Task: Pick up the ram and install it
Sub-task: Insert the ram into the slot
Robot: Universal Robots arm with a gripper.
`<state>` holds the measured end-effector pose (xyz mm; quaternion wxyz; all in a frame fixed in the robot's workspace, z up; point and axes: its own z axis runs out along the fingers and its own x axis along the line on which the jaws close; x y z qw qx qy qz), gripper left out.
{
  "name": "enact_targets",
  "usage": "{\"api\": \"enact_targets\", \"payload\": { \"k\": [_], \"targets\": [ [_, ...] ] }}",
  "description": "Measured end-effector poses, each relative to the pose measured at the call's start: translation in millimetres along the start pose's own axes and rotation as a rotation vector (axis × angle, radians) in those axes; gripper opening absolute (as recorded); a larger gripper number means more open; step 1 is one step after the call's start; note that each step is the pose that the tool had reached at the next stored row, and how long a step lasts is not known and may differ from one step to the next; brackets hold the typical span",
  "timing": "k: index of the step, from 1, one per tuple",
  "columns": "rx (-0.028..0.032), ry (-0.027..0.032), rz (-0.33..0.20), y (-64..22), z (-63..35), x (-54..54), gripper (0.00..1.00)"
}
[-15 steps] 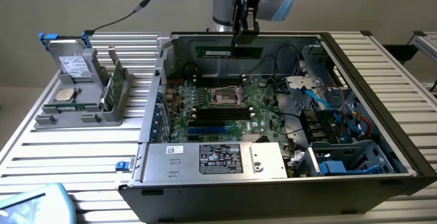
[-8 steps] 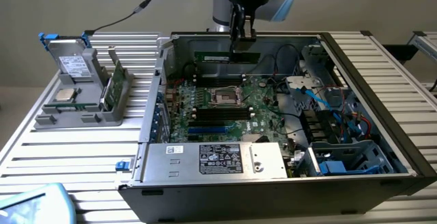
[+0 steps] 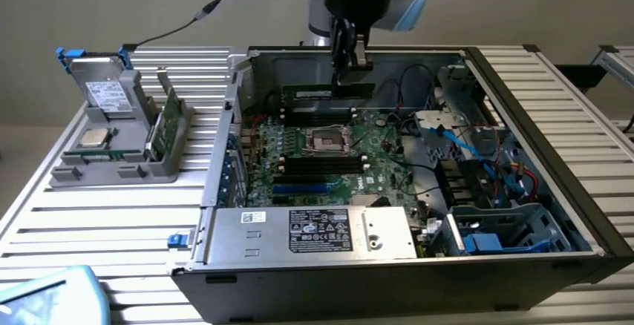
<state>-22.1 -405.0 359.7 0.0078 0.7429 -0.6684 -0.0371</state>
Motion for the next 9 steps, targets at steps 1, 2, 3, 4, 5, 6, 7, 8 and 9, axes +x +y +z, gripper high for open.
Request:
{"api": "enact_targets", "payload": {
  "k": [1, 2, 3, 4, 5, 6, 7, 8, 9],
  "targets": [
    [-0.0003, 0.0005, -0.007, -0.5, 1.8, 0.0, 0.14],
    [-0.0005, 0.0007, -0.009, -0.9, 3.5, -0.2, 0.14],
    [-0.0005, 0.0009, -0.009, -1.6, 5.2, -0.8, 0.14],
    [-0.0004, 0.0005, -0.006, -2.3, 7.0, -0.8, 0.14],
    [0.0000, 0.0000, 0.002, -2.7, 8.5, -0.7, 0.14],
    [0.0004, -0.0006, 0.011, -2.9, 9.7, -0.7, 0.14],
    [0.0008, -0.0011, 0.021, -3.1, 11.2, -0.6, 0.14],
    [0.0015, -0.0019, 0.031, -3.3, 12.7, -0.5, 0.14],
    [0.0021, -0.0023, 0.040, -3.4, 14.1, -0.5, 0.14]
  ]
}}
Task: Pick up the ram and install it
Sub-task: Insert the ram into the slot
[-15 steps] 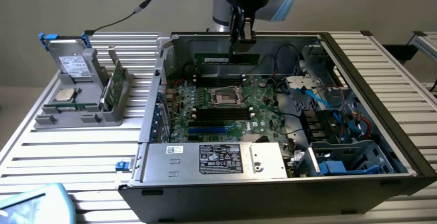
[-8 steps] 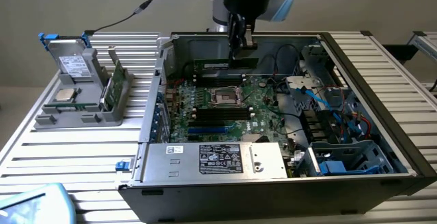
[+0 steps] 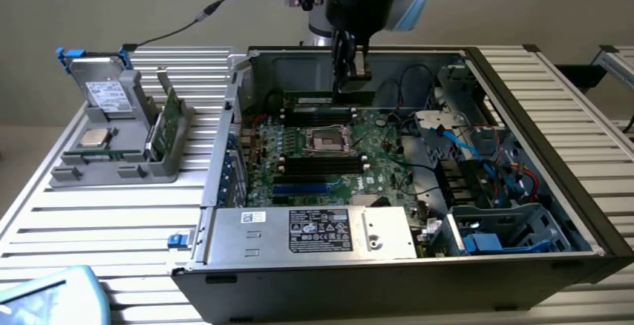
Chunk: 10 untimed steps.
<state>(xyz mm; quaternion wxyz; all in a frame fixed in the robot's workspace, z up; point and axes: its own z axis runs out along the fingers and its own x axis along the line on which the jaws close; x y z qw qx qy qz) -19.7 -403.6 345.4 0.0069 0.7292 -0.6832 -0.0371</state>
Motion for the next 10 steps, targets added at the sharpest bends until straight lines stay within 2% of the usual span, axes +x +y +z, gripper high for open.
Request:
{"api": "enact_targets", "payload": {
  "k": [4, 10],
  "targets": [
    [0.0012, 0.0001, 0.020, -0.5, 5.3, 0.3, 0.14],
    [0.0012, 0.0052, 0.022, -1.7, 14.0, 0.7, 0.14]
  ]
}}
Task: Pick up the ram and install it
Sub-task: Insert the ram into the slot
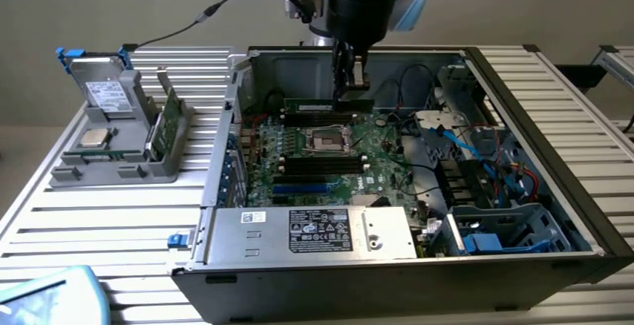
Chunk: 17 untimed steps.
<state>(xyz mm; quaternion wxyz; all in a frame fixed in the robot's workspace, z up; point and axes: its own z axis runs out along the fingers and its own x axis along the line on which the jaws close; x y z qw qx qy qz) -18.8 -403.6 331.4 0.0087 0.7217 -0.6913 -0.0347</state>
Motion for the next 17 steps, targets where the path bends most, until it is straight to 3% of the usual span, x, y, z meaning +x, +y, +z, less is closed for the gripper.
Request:
{"api": "enact_targets", "payload": {
  "k": [17],
  "targets": [
    [0.0000, 0.0015, 0.000, -3.2, 30.8, 1.2, 0.14]
  ]
}}
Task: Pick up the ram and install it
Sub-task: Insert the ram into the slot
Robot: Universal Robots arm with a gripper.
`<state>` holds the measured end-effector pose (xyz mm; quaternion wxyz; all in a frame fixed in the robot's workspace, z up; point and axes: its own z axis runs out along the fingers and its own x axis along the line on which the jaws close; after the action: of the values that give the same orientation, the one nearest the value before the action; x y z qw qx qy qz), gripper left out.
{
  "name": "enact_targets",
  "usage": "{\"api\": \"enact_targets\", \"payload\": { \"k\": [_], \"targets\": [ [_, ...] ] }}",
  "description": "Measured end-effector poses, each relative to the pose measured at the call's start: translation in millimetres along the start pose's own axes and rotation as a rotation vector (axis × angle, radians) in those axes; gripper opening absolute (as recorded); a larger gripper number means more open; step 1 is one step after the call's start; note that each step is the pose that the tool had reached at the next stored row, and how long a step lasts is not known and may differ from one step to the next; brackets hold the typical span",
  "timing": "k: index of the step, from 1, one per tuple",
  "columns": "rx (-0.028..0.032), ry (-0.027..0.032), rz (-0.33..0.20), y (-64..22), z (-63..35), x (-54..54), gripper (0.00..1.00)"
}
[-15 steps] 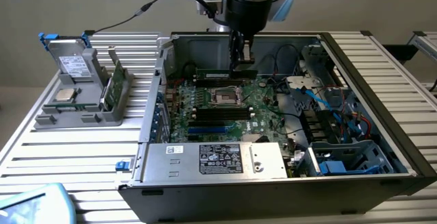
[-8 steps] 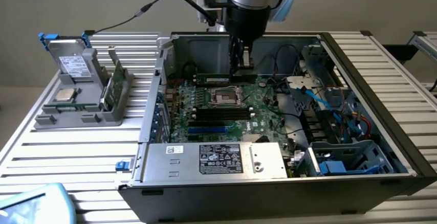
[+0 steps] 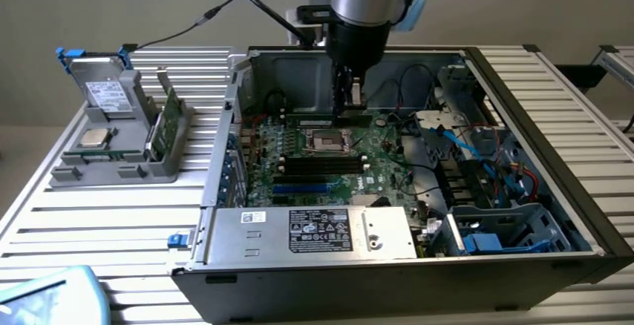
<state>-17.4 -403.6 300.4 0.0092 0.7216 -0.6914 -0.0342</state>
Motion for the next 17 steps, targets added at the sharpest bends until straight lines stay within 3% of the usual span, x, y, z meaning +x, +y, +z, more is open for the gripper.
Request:
{"api": "enact_targets", "payload": {
  "k": [5, 12, 14, 17],
  "targets": [
    [0.0000, 0.0042, 0.000, -0.7, 8.7, 0.3, 0.14],
    [-0.0002, 0.0205, 0.001, -1.2, 17.5, 0.6, 0.14],
    [0.0005, 0.0216, 0.001, -1.2, 20.9, 0.8, 0.14],
    [0.0063, 0.0218, 0.001, 0.8, 25.9, 1.1, 0.14]
  ]
}}
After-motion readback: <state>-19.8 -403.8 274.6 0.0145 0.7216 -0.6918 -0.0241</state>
